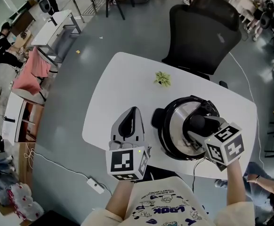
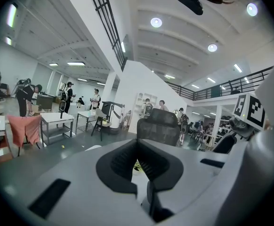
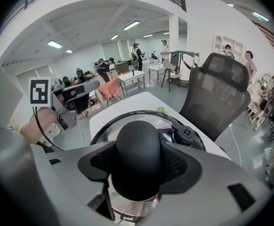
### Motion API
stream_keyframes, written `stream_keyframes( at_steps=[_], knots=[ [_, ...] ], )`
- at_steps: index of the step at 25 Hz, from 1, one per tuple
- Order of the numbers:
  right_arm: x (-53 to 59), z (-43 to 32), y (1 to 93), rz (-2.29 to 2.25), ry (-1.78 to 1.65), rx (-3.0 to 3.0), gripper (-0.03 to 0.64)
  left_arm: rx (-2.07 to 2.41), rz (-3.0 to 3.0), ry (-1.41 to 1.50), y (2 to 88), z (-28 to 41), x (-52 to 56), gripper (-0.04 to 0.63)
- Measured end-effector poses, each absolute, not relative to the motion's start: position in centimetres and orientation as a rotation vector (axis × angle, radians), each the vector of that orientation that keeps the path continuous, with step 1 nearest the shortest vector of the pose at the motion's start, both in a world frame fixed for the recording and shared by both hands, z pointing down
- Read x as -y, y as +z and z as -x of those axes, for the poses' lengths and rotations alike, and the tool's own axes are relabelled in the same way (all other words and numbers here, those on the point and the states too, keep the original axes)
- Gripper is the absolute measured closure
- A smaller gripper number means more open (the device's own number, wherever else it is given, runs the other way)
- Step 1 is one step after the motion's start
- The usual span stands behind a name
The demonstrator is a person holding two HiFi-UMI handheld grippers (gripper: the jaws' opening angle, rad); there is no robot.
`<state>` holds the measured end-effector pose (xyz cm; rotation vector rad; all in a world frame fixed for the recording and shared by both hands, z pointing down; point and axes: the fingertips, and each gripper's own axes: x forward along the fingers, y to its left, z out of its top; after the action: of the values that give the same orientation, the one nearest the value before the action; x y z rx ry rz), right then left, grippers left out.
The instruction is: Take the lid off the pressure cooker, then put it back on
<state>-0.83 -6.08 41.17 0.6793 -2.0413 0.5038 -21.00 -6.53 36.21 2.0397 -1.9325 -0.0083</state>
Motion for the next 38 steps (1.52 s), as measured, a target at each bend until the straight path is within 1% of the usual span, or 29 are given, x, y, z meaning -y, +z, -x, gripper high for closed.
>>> stream_keyframes(
  at_steps=[29,38],
  knots=[
    [6.6,1.2,43.2,-0.644,0.453,2.035,0.324,1.849,-2.008,0.093,40.9,18.9,8.6,0.581],
    [6.6,1.0,43.3,-0.651,0.447,2.045,0.322,1.711,-1.959,0.103,44.5,17.0,9.0,0.580]
  ],
)
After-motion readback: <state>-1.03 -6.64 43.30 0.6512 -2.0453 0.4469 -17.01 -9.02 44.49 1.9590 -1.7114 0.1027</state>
